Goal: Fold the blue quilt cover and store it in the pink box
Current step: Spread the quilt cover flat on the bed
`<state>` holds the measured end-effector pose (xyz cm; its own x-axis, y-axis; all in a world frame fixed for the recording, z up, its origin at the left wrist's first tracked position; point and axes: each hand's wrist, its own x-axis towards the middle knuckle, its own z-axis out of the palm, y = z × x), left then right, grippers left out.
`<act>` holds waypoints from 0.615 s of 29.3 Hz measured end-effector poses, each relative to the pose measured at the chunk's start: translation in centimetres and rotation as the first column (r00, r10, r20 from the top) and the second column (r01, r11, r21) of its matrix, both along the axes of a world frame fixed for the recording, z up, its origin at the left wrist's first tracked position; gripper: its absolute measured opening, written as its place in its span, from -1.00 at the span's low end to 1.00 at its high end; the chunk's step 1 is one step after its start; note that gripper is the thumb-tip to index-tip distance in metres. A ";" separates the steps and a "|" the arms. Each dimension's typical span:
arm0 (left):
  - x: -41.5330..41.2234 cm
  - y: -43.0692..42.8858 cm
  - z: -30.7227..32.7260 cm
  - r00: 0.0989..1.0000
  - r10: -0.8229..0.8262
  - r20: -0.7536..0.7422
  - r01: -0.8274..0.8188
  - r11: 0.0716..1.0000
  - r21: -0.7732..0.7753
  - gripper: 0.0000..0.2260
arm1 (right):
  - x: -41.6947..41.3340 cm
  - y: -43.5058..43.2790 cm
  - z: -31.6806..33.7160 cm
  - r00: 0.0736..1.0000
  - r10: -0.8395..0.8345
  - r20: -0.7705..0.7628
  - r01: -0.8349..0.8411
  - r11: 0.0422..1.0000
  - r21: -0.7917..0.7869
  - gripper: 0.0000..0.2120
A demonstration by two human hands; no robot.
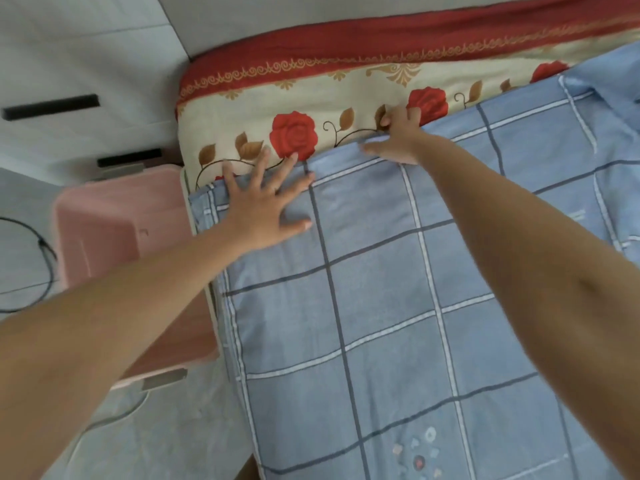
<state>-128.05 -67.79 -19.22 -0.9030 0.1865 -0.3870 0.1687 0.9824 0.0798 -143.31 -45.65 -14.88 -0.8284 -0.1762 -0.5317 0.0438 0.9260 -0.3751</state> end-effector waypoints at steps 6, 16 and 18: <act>0.1 1.1 1.1 0.996 0.083 0.030 -0.081 0.994 -0.067 -0.32 | 16.4 1.8 1.4 0.843 0.279 -0.460 -0.352 0.933 -0.079 -0.39; 19.6 17.4 5.0 0.975 -0.171 -0.143 0.188 0.976 0.114 -0.42 | 42.6 17.5 -0.4 0.454 0.873 -0.178 -0.856 0.483 0.185 -0.15; 23.2 18.3 4.3 0.966 -0.250 0.068 0.246 0.967 0.067 -0.35 | 39.3 24.9 -1.2 0.576 0.807 -0.130 -0.746 0.584 0.321 -0.26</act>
